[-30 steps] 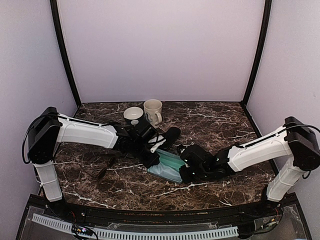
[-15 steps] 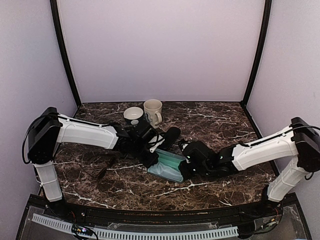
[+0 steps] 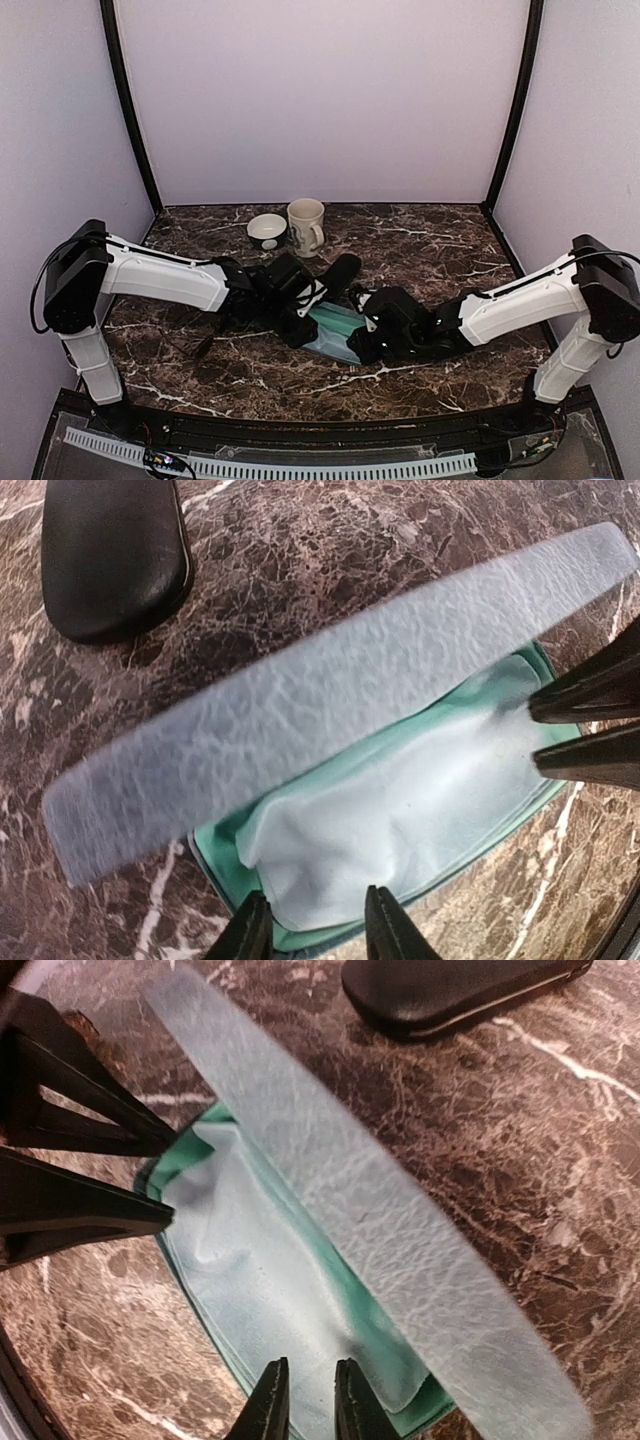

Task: Organize the sunglasses
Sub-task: Place the folded cleaning cloth in the sunglasses case, then smooth out the folded cleaning cloth near the sunglasses case.

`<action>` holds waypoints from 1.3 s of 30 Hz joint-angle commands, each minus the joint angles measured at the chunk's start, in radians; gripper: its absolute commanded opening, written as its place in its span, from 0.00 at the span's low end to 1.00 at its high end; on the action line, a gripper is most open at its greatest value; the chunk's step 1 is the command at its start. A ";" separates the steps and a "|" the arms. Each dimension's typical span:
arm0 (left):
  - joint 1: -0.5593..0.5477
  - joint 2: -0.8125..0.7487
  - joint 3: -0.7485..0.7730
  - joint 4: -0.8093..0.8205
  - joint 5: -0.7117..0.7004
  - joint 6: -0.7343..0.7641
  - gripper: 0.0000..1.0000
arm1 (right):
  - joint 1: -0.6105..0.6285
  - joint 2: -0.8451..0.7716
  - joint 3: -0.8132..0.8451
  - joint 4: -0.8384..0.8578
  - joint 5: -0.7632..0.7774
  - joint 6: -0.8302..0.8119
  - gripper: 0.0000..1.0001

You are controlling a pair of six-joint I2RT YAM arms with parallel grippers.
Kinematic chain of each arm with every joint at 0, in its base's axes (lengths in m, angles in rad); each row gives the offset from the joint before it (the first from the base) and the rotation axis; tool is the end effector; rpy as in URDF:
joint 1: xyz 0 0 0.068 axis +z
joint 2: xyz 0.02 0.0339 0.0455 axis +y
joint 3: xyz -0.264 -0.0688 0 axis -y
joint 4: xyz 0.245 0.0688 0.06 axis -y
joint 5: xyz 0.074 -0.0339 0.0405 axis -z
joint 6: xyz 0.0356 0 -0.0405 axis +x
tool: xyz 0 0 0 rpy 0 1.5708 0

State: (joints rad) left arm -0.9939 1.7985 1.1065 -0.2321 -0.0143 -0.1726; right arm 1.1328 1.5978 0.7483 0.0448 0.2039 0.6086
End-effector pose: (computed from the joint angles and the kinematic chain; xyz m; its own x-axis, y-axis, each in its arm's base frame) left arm 0.2036 -0.3120 0.1731 -0.5720 0.5641 -0.5956 0.7462 0.6593 -0.0922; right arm 0.1378 0.2772 0.1546 -0.7237 -0.2253 -0.6523 -0.5040 0.8182 0.2767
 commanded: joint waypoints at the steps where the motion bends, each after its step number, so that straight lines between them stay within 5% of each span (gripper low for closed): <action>1: -0.009 -0.063 -0.051 0.060 -0.010 -0.051 0.33 | 0.008 0.052 0.011 0.031 -0.014 0.008 0.16; 16: -0.011 0.009 -0.061 0.242 0.109 -0.083 0.28 | 0.008 0.098 0.043 -0.049 0.029 0.061 0.11; 39: -0.012 0.073 -0.102 0.292 0.023 -0.105 0.29 | 0.013 0.071 0.021 -0.113 0.100 0.135 0.13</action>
State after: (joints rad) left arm -1.0027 1.8793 1.0237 0.0547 0.0406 -0.2741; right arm 1.1404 1.6905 0.7795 -0.0086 0.2619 0.7200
